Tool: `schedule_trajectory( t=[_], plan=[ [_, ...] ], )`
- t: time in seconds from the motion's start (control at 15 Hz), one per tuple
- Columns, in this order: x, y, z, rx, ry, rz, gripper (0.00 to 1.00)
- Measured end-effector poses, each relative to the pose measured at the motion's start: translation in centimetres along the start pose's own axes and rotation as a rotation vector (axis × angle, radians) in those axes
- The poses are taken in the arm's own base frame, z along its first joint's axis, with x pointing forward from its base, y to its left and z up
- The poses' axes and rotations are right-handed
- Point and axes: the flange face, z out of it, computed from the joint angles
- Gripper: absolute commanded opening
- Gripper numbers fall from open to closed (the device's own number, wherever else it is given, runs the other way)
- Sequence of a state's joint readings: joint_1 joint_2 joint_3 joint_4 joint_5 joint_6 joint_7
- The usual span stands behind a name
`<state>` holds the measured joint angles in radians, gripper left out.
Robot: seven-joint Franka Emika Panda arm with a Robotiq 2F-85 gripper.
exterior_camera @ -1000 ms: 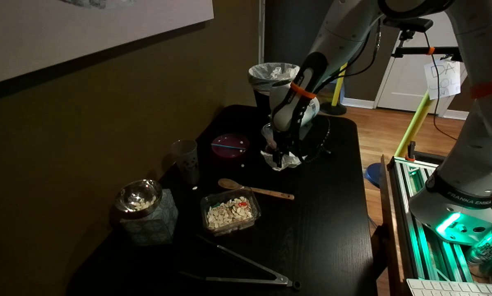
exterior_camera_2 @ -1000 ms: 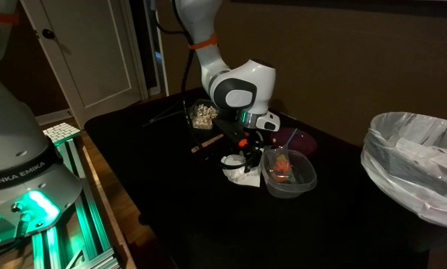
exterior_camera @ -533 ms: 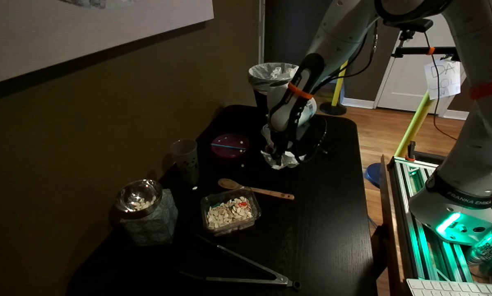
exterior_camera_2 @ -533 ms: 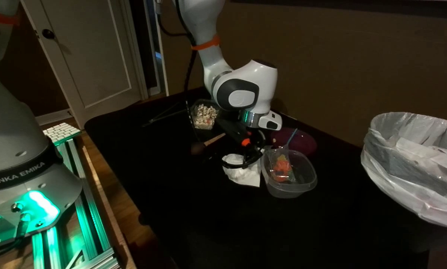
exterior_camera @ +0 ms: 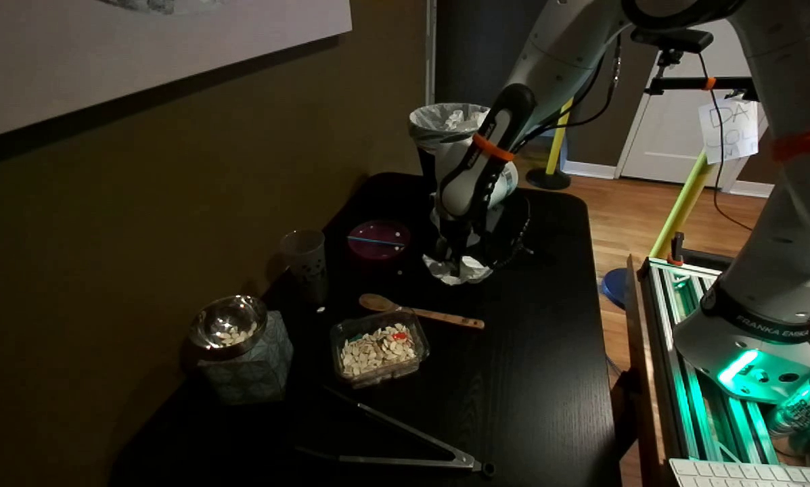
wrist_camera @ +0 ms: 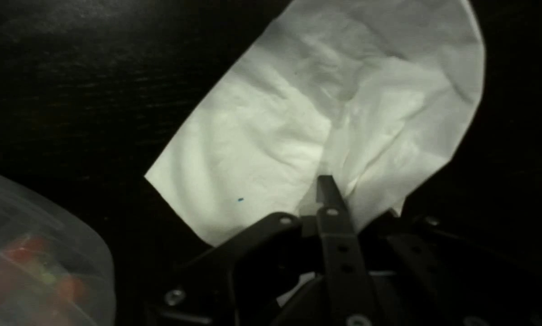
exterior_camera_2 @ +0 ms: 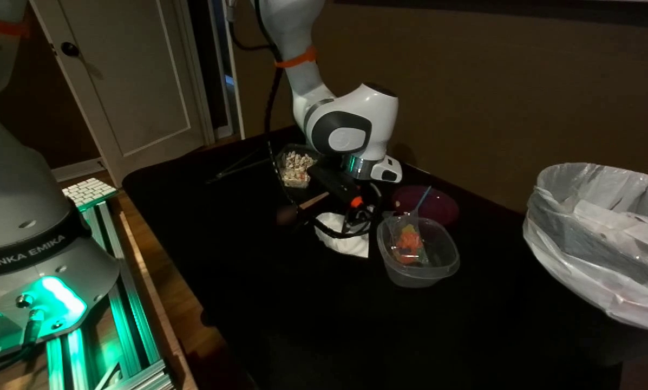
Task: Put the paper towel on the pink plate
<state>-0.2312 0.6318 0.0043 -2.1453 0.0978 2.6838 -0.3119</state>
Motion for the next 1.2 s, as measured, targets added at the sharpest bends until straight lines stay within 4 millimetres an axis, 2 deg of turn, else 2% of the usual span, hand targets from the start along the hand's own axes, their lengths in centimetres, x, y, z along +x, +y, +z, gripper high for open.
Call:
schedule_trajectory(
  t=[0.2, 0.33, 0.6, 0.87, 1.0, 1.13, 1.2],
  plan=[
    [0.3, -1.3, -1.3, 0.018, 0.024, -0.099, 0.01],
    [0.5, -2.0, -3.0, 0.009, 0.051, -0.151, 0.01],
    [1.4, -3.1, -7.9, -0.049, 0.146, -0.238, 0.01],
    [3.5, -4.0, -12.7, -0.074, 0.236, -0.262, 0.04],
    [4.4, -4.2, -13.9, -0.057, 0.233, -0.262, 0.04],
    [4.6, -4.2, -14.0, -0.054, 0.234, -0.263, 0.04],
    [4.5, -4.1, -13.9, -0.053, 0.232, -0.263, 0.01]
  ],
)
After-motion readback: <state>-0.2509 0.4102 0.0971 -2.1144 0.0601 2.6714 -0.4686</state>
